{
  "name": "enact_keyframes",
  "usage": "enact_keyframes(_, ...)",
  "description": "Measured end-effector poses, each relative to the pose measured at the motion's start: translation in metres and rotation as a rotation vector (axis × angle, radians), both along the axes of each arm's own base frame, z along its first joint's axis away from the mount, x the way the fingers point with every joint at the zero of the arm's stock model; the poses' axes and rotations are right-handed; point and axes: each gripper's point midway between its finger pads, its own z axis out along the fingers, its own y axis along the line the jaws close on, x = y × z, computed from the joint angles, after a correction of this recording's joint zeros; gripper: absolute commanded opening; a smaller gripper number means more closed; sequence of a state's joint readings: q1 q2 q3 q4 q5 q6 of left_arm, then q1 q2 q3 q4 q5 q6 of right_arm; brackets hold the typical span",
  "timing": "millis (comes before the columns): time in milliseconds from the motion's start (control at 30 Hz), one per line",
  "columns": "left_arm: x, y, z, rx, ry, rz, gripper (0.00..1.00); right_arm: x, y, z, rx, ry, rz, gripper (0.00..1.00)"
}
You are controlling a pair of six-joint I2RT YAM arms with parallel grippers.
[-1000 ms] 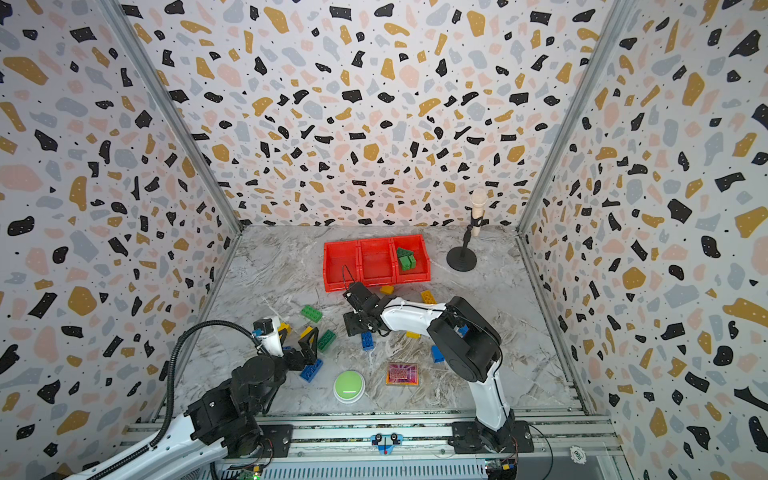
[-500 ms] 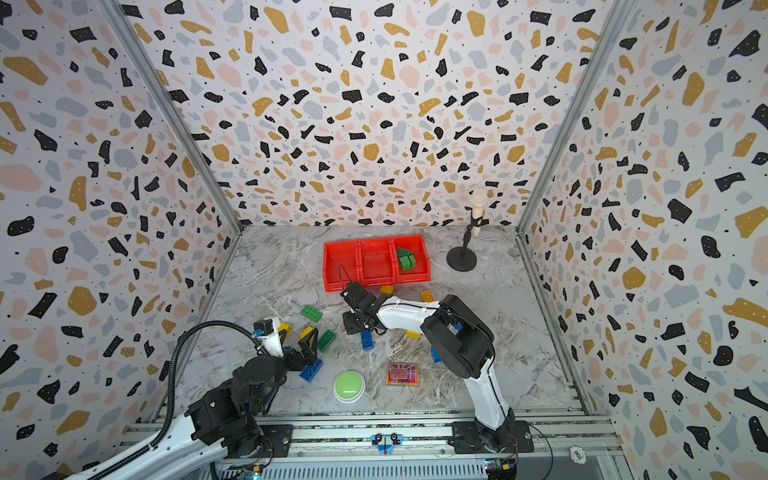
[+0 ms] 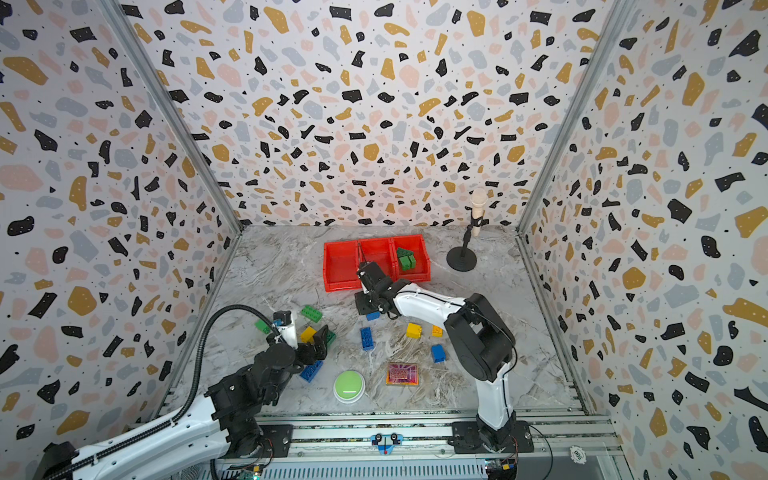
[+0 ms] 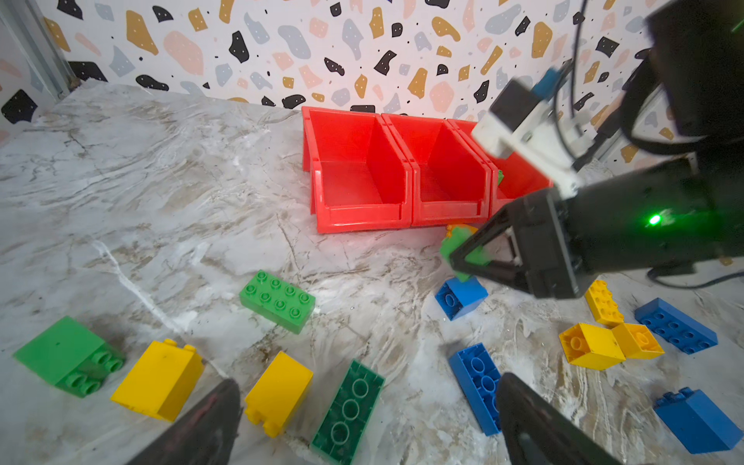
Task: Sort the legos into containers by color
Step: 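Drop the thin green brick into the bin while the left gripper lowers, then lower the left gripper onto a green brick and grasp it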
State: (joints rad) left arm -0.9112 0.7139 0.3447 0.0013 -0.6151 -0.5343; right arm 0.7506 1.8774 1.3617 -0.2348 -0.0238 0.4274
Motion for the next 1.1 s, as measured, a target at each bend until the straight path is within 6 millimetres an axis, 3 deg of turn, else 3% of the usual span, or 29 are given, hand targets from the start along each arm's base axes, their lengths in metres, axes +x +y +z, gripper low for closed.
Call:
enact_keyframes(167,0.02,-0.027,0.02,0.012,0.003,-0.011,1.0,0.056,-0.059,0.039,0.03,-0.098,-0.127,0.17)
enact_keyframes(300,0.038,-0.049,0.032,0.029,0.011,-0.005,1.0,0.103,-0.1,0.043,0.021,-0.131,-0.223,0.18)
enact_keyframes(433,0.054,-0.057,0.032,0.034,0.04,0.024,1.0,0.136,-0.113,0.034,0.01,-0.139,-0.257,0.19)
enact_keyframes(533,0.066,-0.042,0.021,0.03,0.084,0.079,1.0,0.155,-0.115,0.023,0.001,-0.136,-0.26,0.23)
enact_keyframes(600,0.072,-0.028,0.014,0.019,0.11,0.123,1.0,0.165,-0.115,0.014,-0.003,-0.131,-0.258,0.35)
enact_keyframes(700,0.079,-0.01,0.007,-0.007,0.135,0.178,1.0,0.172,-0.115,0.005,-0.006,-0.123,-0.25,0.65)
enact_keyframes(767,0.081,0.0,0.001,-0.019,0.156,0.201,1.0,0.173,-0.115,0.003,-0.002,-0.117,-0.241,0.76)
enact_keyframes(933,0.084,0.024,-0.019,-0.047,0.214,0.256,1.0,0.168,-0.108,0.018,0.036,-0.141,-0.208,0.9)
enact_keyframes(1100,0.087,0.047,-0.047,-0.051,0.296,0.32,1.0,0.133,-0.092,0.057,0.072,-0.184,-0.152,1.0)
